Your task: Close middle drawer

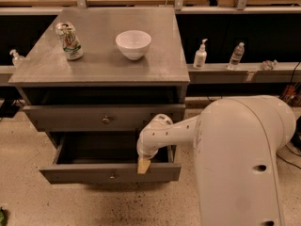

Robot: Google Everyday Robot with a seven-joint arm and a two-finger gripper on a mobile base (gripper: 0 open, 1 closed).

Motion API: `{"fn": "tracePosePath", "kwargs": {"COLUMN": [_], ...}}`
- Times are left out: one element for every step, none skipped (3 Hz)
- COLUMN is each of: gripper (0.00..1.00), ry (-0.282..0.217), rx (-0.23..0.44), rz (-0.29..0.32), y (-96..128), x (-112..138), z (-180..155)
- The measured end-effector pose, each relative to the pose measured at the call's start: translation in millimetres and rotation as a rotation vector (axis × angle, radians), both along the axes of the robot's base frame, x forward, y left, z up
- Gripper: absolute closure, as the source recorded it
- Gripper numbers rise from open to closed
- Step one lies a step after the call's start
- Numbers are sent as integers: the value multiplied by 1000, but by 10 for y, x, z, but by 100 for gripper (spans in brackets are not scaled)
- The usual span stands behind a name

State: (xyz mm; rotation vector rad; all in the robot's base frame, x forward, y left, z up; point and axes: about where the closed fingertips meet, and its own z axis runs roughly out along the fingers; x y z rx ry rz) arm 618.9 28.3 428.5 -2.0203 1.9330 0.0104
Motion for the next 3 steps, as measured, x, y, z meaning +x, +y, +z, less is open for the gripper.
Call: {"fn": "tracePosePath", "kwargs": {"gripper": [23,24,20], "ry": [0,0,0], "rx": [0,0,1], "rz": [0,0,1], "y": [0,0,1], "x": [0,-1,-7], "z": [0,1,5]}}
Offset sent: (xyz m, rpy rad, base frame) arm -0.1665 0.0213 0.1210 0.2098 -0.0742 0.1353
